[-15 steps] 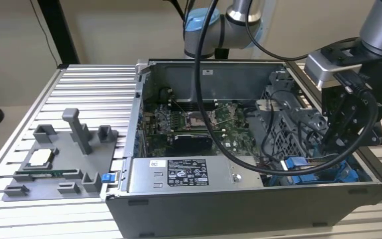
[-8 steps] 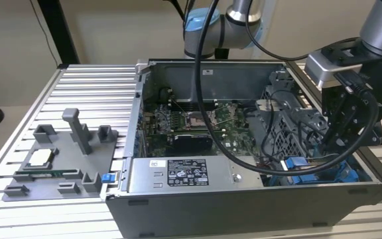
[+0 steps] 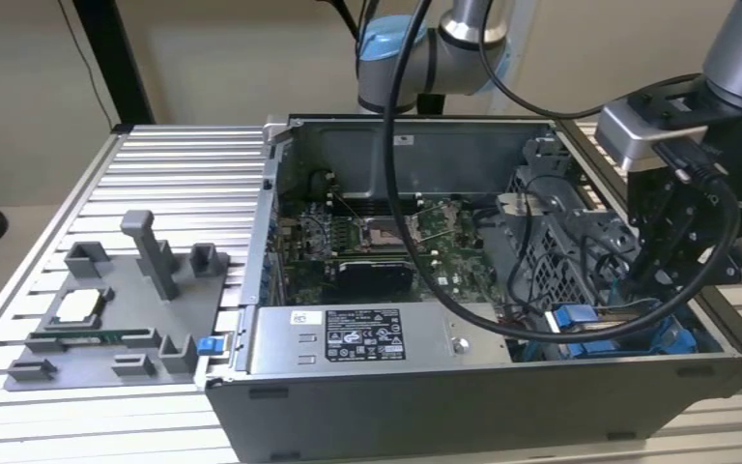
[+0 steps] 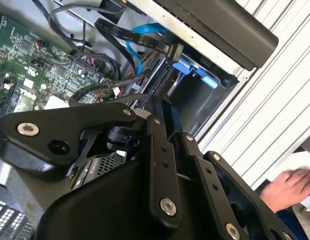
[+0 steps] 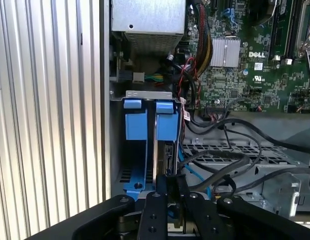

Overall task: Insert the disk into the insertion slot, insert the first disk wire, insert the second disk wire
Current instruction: 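Insert the first disk wire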

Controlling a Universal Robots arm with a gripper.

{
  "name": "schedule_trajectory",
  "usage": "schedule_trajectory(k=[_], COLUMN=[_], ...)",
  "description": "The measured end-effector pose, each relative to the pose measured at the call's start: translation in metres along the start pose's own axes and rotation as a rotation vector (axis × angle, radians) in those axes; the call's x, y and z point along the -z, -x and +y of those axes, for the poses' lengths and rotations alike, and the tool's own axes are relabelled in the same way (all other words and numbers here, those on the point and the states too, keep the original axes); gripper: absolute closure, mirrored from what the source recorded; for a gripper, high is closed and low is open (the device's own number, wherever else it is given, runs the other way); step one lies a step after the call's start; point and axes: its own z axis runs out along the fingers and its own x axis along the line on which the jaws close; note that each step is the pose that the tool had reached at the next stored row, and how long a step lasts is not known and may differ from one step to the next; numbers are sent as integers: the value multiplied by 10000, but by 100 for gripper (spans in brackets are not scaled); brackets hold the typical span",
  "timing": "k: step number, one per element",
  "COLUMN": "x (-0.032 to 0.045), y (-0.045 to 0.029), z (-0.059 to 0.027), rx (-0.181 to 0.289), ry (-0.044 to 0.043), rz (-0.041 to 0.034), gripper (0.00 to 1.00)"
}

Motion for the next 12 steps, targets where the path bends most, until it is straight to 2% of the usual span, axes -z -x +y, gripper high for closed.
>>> schedule_trajectory(k=[9, 12], x=[-92, -105], y=[-7, -7], z=[-114, -127], rx=[-18, -23], ry=[295, 333], rz=[-2, -2], gripper=[100, 100])
